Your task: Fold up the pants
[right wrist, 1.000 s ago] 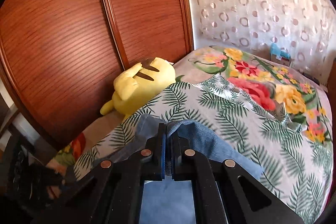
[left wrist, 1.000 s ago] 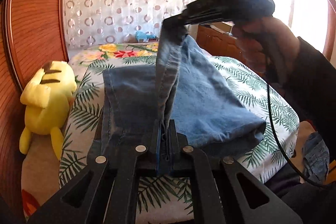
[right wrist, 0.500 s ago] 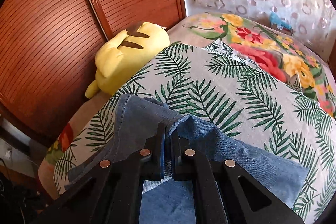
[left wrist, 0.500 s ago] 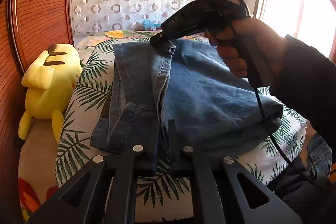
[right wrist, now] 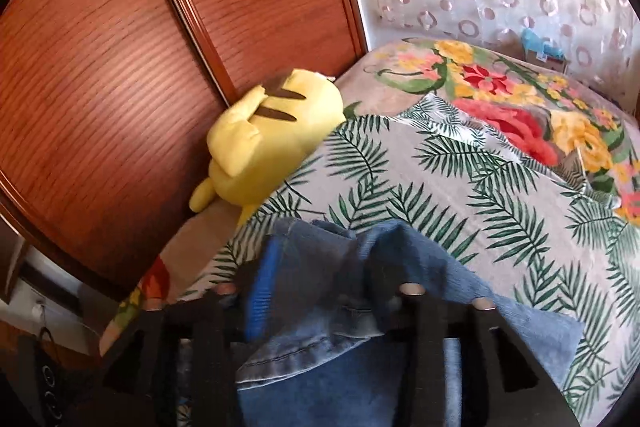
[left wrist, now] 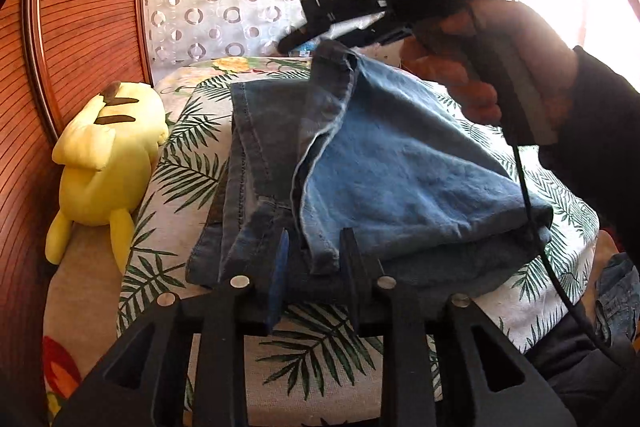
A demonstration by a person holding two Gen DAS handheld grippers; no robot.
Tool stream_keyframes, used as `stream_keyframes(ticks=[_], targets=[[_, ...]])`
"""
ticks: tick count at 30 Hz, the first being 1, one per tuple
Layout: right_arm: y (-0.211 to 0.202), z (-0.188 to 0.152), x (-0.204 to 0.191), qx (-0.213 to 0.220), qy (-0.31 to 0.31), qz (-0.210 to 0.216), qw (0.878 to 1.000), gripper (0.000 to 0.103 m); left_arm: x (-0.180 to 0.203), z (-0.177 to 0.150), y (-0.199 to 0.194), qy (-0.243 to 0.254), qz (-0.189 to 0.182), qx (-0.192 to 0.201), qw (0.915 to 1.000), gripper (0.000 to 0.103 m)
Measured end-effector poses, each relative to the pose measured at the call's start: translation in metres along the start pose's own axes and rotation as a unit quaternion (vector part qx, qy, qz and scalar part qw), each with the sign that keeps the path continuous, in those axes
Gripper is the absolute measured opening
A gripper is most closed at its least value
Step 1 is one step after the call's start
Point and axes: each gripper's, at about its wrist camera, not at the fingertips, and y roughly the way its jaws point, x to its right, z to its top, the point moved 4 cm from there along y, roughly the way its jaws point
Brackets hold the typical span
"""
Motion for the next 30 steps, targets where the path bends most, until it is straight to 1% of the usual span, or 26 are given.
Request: stream_keyframes(ticks=[2,6,9,12,14,16,18,20,21,23,24,26,28,30], targets=[[0.001,-0.004,0.001,-0.014,-0.013,-0.028,0.999,0.053,-0.003,0.001,0.0,-0.003,0.002,0.002,1.0,0.027],[-0.005,-0.018,0.012,-0.032,-0.007,-0.036,0.999,0.053,-0.008,0.001,0.001,-0.007,0.003,0.001,1.0,0.027],[-0.023,-0.027,0.019,-0.013,-0.015,-0.04,0.999,0.053,-0.008,0.004,0.001,-0.006,0.005,0.003,1.0,0.027],[-0.046,-0.042,0.032,0.012,-0.014,-0.059,0.998,0.053,-0.007,0.008,0.004,-0.006,0.004,0.005,1.0,0.027],[-0.062,-0.058,0.045,0.031,-0.014,-0.08,0.996,0.053,-0.006,0.011,0.009,-0.006,0.0,0.003,1.0,0.027],[-0.07,-0.079,0.056,0.035,-0.014,-0.105,0.994,0.053,-0.005,0.014,0.013,-0.005,-0.01,0.002,0.9999,0.027],[-0.078,-0.101,0.067,0.034,-0.012,-0.122,0.992,0.053,-0.003,0.015,0.019,-0.006,-0.022,0.001,0.9997,0.027],[-0.08,-0.122,0.075,0.025,-0.016,-0.143,0.989,0.053,-0.003,0.016,0.027,-0.003,-0.017,-0.006,0.9998,0.026],[-0.08,-0.13,0.077,0.023,-0.018,-0.155,0.988,0.053,-0.002,0.016,0.029,-0.001,-0.016,-0.007,0.9999,0.023],[-0.077,-0.149,0.084,0.018,-0.014,-0.163,0.986,0.053,-0.004,0.016,0.033,-0.001,-0.011,-0.01,0.9999,0.008],[-0.075,-0.157,0.087,0.017,-0.007,-0.162,0.987,0.053,-0.004,0.015,0.033,0.0,-0.009,-0.011,0.9999,0.004],[-0.073,-0.17,0.09,0.017,0.009,-0.157,0.987,0.053,-0.004,0.015,0.027,0.002,-0.006,-0.004,1.0,0.002],[-0.076,-0.179,0.092,0.019,0.023,-0.154,0.988,0.053,-0.008,0.016,0.015,-0.009,-0.004,0.009,0.9999,0.002],[-0.085,-0.19,0.09,0.025,0.033,-0.144,0.989,0.053,-0.012,0.013,0.007,-0.017,-0.002,0.009,0.9998,0.002]])
